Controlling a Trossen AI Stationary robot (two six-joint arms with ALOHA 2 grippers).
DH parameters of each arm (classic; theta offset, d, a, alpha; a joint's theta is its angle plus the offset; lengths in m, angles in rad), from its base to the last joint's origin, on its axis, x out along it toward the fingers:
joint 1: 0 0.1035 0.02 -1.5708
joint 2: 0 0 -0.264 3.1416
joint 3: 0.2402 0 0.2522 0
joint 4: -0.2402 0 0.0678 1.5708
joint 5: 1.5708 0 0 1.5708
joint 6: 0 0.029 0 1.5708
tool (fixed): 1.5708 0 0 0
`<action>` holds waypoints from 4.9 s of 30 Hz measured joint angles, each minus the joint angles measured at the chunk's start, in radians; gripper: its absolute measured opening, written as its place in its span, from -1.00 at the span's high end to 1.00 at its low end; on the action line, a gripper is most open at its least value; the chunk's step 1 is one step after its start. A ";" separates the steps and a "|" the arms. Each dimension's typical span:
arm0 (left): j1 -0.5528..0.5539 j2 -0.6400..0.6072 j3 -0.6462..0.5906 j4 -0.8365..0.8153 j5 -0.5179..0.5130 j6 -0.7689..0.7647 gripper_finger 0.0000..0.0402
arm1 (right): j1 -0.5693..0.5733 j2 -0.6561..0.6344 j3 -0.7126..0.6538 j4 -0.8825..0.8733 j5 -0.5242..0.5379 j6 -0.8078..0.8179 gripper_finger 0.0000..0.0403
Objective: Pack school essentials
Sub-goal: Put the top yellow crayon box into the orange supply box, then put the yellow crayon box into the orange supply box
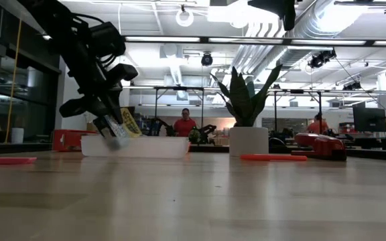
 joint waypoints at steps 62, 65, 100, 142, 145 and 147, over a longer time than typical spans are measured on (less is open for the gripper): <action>0.039 -0.024 0.252 -0.498 -0.110 0.483 0.76 | 0.000 0.000 0.000 -0.010 0.022 0.008 -0.19; 0.016 -0.024 0.204 -0.481 -0.133 0.459 0.95 | 0.000 0.002 0.000 -0.013 0.022 0.008 -0.19; 0.026 0.013 0.189 -0.307 -0.121 0.441 1.00 | 0.000 0.002 0.000 -0.014 0.022 0.007 -0.19; -0.291 -0.745 -0.018 0.499 -0.013 0.641 1.00 | 0.009 0.002 0.000 -0.016 -0.081 -0.066 -0.19; -0.291 -0.745 -0.018 0.499 -0.022 0.641 1.00 | 0.050 0.014 0.031 -0.168 -0.145 0.004 -0.19; -0.291 -0.745 -0.018 0.499 -0.030 0.641 1.00 | 0.099 0.038 0.083 -0.363 -0.175 0.040 -0.19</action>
